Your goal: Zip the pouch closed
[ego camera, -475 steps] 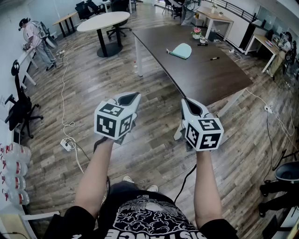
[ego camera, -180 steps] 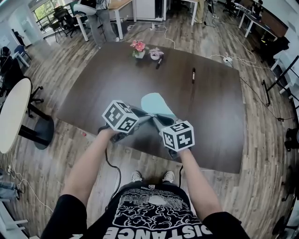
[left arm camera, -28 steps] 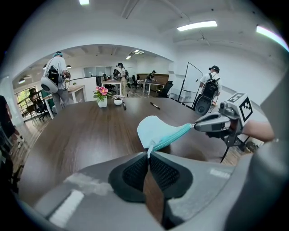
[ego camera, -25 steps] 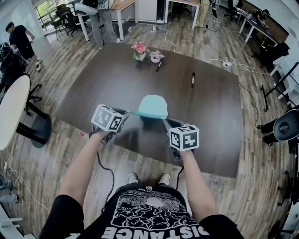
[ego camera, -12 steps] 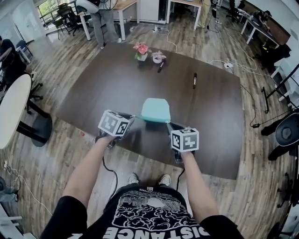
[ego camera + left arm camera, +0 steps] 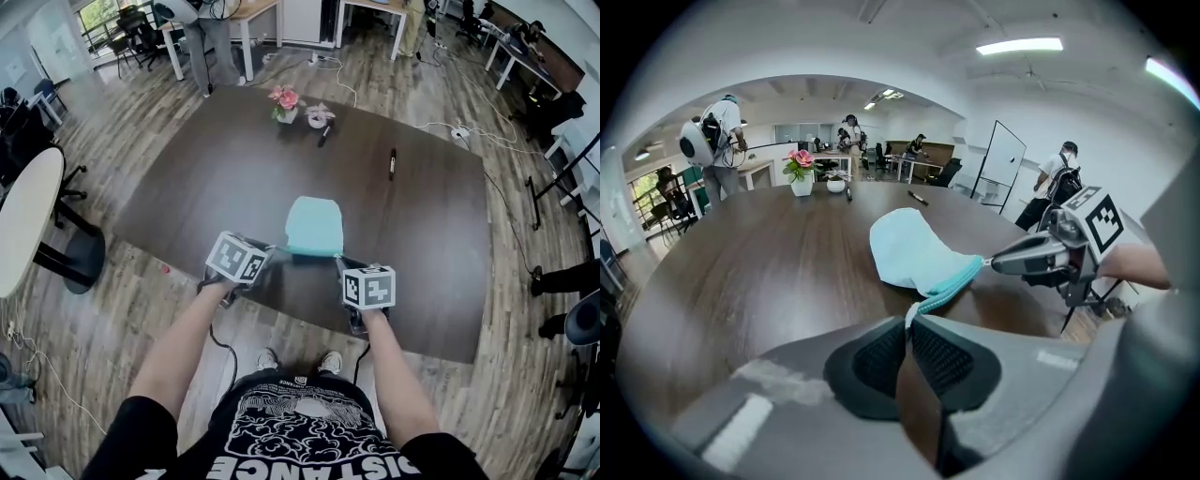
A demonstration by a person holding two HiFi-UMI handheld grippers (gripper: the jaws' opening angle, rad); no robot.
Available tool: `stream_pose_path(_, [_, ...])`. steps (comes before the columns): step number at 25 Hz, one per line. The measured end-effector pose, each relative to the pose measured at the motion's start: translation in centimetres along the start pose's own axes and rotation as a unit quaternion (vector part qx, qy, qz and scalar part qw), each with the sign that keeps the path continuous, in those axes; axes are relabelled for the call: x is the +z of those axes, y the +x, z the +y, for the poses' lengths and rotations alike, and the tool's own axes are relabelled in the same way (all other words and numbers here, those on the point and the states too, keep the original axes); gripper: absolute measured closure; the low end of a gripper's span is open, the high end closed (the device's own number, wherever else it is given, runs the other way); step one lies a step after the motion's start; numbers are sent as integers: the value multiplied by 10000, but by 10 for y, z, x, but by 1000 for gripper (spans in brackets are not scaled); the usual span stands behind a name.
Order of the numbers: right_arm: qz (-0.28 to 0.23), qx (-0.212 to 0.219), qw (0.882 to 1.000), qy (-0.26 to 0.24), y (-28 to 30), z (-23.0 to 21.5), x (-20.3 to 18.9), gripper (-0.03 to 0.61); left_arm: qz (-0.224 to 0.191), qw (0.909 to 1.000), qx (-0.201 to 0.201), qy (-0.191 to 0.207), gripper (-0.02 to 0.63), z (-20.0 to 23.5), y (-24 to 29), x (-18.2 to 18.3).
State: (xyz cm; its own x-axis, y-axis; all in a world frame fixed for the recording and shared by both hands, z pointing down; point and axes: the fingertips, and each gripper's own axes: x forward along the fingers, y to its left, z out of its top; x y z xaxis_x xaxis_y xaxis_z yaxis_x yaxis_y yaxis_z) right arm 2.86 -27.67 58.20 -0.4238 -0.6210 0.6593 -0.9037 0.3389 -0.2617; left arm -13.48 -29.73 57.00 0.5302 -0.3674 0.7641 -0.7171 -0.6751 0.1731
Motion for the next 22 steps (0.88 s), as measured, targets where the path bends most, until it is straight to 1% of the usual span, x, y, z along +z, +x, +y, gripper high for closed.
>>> stream_pose_path(4, [10, 3, 10000, 32, 2, -1, -2, 568, 41, 10000, -28, 0, 583, -1, 3, -5])
stream_pose_path(7, [2, -41, 10000, 48, 2, -2, -2, 557, 36, 10000, -45, 17, 569, -1, 4, -8])
stream_pose_path(8, [-7, -45, 10000, 34, 1, -2, -2, 546, 8, 10000, -49, 7, 554, -1, 4, -8])
stream_pose_path(10, [-41, -15, 10000, 12, 1, -1, 0, 538, -73, 9999, -76, -42, 500, -2, 3, -7])
stream_pose_path(13, [-76, -3, 10000, 2, -2, 0, 5, 537, -194, 9997, -86, -84, 497, -4, -1, -3])
stream_pose_path(19, [-302, 11, 9995, -65, -14, 0, 28, 537, -651, 9975, -25, -272, 496, -2, -15, 17])
stream_pose_path(22, [-501, 11, 9987, -89, -23, -1, 46, 537, -991, 9943, 12, -383, 497, -3, -26, 36])
